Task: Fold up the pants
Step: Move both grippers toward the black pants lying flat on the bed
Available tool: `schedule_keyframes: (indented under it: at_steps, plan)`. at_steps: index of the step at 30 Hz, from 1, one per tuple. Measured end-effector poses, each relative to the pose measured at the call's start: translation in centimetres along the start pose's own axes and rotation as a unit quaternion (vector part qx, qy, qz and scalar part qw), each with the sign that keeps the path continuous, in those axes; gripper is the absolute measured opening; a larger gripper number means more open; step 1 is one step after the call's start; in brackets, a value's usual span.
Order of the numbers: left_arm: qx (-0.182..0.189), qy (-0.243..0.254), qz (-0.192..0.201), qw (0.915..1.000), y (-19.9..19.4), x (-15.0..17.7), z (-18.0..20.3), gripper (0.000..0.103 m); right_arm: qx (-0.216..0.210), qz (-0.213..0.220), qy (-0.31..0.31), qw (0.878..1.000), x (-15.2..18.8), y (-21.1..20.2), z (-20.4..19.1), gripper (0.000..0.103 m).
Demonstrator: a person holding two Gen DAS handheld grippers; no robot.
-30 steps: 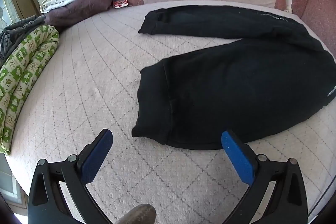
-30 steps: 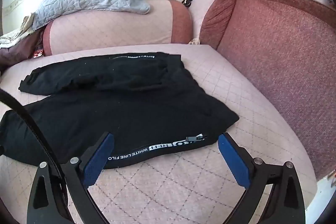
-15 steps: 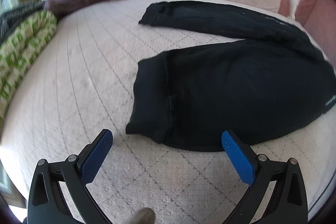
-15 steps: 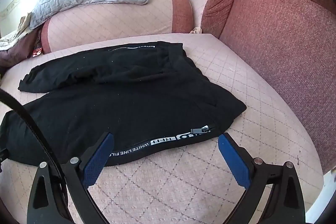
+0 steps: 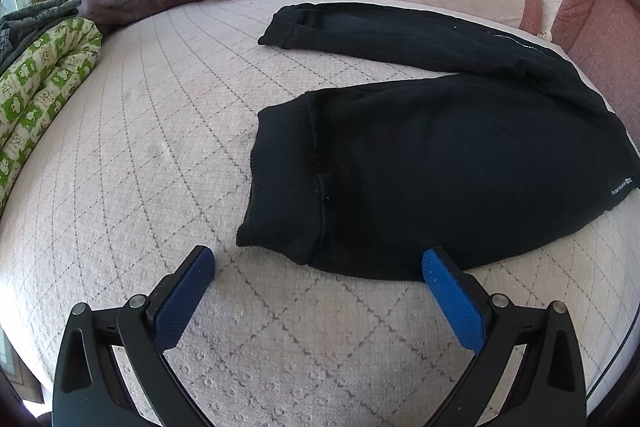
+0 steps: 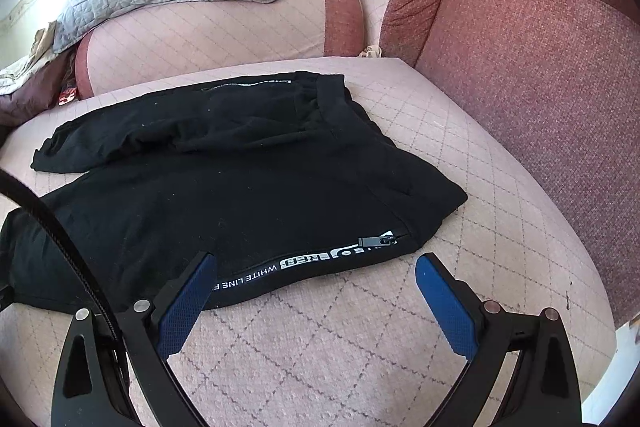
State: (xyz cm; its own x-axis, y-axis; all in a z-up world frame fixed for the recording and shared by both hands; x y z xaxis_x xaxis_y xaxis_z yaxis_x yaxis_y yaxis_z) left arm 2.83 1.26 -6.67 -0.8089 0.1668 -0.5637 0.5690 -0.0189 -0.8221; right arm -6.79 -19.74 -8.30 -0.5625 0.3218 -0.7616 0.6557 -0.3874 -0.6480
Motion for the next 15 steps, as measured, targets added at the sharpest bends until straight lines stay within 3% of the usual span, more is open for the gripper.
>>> schedule_keyframes:
  at_steps: [3,6,10,13,14,15]
  plan:
    - [-0.005,0.003,0.007,1.0,-0.1,0.0,0.1,0.103,-0.005,-0.005,-0.007,1.0,-3.0,2.4,5.5,0.101]
    - [-0.008,0.007,0.008,0.9999,0.0,-0.1,0.3,0.103,-0.002,-0.002,-0.013,1.0,-3.4,2.2,6.6,0.101]
    - [-0.002,0.003,0.007,1.0,0.0,-0.1,0.2,0.103,-0.024,0.008,-0.024,0.999,-4.3,1.8,9.8,0.101]
    - [-0.005,0.006,0.009,0.9999,-0.2,-0.1,0.3,0.103,-0.047,0.021,-0.027,0.998,-4.3,1.1,9.9,0.101]
    - [-0.005,0.012,0.008,0.9999,-0.5,-0.2,0.4,0.098,-0.054,0.019,-0.027,0.998,-4.6,1.1,10.0,0.101]
    - [0.005,0.017,0.008,0.9998,-0.8,-0.3,0.5,0.079,-0.059,0.017,-0.025,0.998,-4.7,1.0,9.9,0.101]
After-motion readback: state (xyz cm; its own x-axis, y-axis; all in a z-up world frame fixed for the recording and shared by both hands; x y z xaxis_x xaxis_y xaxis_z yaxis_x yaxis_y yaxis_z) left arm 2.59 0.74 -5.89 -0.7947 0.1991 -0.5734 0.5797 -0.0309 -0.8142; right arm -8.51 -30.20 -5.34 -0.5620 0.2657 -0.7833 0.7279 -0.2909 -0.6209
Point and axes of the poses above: each gripper's, at about its wrist camera, not at the fingertips, and y roughly the way its jaws point, z to its right, x to its underside, the point moved 4 cm from there along y, roughly the way its jaws point, and after that the axes turned 3 degrees about -x, right-handed, at the moved point
